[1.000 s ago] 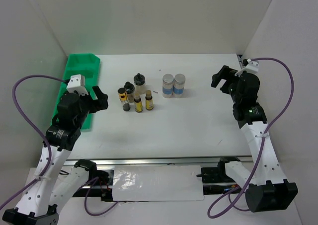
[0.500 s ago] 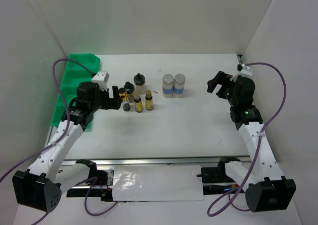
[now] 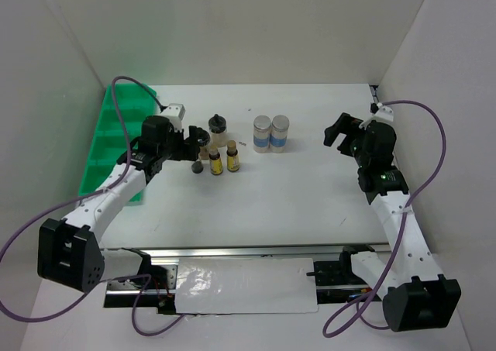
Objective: Organize the condiment bottles
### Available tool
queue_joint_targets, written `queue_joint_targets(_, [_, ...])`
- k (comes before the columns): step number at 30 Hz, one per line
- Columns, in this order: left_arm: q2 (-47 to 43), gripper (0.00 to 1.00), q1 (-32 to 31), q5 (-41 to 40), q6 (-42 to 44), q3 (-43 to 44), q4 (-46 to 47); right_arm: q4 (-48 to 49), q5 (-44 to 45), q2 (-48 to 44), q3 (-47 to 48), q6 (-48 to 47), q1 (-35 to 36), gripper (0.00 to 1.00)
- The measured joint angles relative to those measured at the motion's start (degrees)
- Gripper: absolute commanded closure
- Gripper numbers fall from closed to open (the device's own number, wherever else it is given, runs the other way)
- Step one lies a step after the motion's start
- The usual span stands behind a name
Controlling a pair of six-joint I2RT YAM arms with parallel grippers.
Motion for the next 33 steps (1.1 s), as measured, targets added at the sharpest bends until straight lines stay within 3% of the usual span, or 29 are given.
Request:
queue_joint_targets(10, [5.07, 0.09, -2.6, -5.4, -1.73, 1.84, 3.15, -0.2, 3.23, -2.75, -0.04, -0.09, 0.0, 0.0])
queue_joint_targets(14, [6.54, 0.19, -3.82, -8.17, -3.04, 2.1, 3.74, -1.07, 3.89, -2.75, -0.04, -0.55, 0.0, 0.0])
queue_joint_targets(16, [7.1, 0.34, -4.44, -10.01, -3.69, 2.19, 3.96, -1.2, 4.2, -2.75, -0.04, -0.79, 0.0, 0.0])
queue_joint_targets(17, [7.32, 0.34, -4.83, -10.12, -3.85, 2.19, 3.98, -1.29, 4.35, -2.78, -0.04, -0.9, 0.0, 0.0])
queue_joint_targets(19, [7.32, 0.45, -5.2, -11.02, -4.61, 2.16, 4.33, -1.6, 4.55, -2.93, -0.04, -0.98, 0.0, 0.0])
queue_joint_targets(22, [7.3, 0.55, -5.38, -12.13, -4.74, 2.32, 4.76, -1.95, 4.61, -3.54, -0.2, -1.16, 0.0, 0.0])
queue_joint_targets(33, [1.92, 0.56, -4.22, -17.9, -4.7, 7.15, -5.55, -2.21, 3.74, -4.17, -1.11, -1.33, 0.0, 0.0])
